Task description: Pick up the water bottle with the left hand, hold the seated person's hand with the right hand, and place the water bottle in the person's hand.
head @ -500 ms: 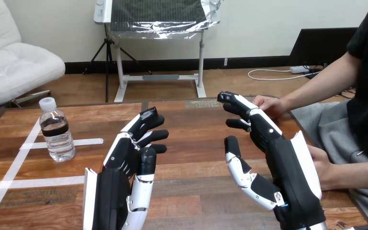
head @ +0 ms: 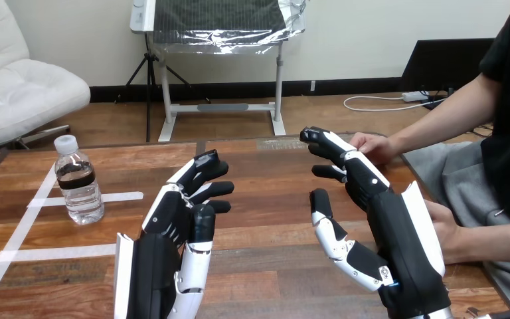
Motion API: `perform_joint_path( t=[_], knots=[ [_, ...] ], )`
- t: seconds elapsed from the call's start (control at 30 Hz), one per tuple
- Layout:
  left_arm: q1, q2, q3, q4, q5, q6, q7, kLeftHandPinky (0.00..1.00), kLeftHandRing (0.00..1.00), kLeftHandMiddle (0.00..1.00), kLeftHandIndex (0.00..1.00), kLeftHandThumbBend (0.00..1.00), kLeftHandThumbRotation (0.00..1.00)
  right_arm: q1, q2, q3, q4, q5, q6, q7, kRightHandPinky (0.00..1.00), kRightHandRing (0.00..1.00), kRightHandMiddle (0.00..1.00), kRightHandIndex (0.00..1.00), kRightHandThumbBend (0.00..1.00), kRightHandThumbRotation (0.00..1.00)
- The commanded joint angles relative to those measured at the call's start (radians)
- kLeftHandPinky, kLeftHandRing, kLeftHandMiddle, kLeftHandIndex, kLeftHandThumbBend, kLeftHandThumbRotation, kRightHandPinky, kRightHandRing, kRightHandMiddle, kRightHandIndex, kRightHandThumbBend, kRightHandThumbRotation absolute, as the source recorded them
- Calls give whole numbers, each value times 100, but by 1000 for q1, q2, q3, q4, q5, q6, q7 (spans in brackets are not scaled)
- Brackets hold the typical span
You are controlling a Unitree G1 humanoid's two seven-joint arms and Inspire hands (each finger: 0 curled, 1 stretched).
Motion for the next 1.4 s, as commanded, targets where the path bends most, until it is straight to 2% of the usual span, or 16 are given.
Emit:
perform_joint_path(
  t=[0.0,0.1,0.2,0.3,0.33,0.4,0.53,0.63,0.87,1.07,1.37],
  knots=[
    [-24,-92,34,-43,42,-4,19,62,71,77,79,34,87,-66,13,-3,-29,9,0,2,79,87,90,83,5,0],
    [-26,-91,55,-50,68,-6,36,62,71,77,79,33,87,-68,15,-2,-26,9,-2,0,79,87,90,83,5,0],
    [-28,-104,93,-61,132,7,81,62,71,77,78,34,83,-70,15,-2,-23,12,-4,1,79,87,90,83,5,0],
    [-29,-98,135,-91,208,44,115,63,72,76,78,36,80,-70,15,-2,-25,9,-2,0,79,87,90,83,5,0],
    [-36,-92,170,-107,266,64,147,63,72,77,79,36,80,-71,14,-3,-24,6,-3,-1,79,87,90,83,5,0],
    [-45,-85,209,-124,334,88,186,64,73,77,79,36,79,-72,13,-5,-23,3,-5,-1,80,88,90,83,5,0],
    [-56,-78,258,-145,410,142,244,66,74,78,79,37,76,-75,12,-4,-19,3,-9,-1,82,89,90,83,5,0],
    [-68,-67,292,-161,433,186,269,69,76,79,79,41,72,-76,13,-4,-17,3,-9,-2,82,89,90,83,5,0],
    [-120,19,390,-165,557,264,331,71,79,81,81,39,67,-79,14,-7,-13,-1,-10,-5,83,89,90,83,5,0],
    [-158,63,446,-148,629,327,356,71,80,83,83,41,67,-81,16,-7,-12,-6,-8,-8,83,89,89,83,5,0],
    [-207,112,480,-107,737,440,368,69,80,85,84,49,82,-85,20,-4,-8,-12,-7,-12,83,88,89,82,4,0]
  ],
)
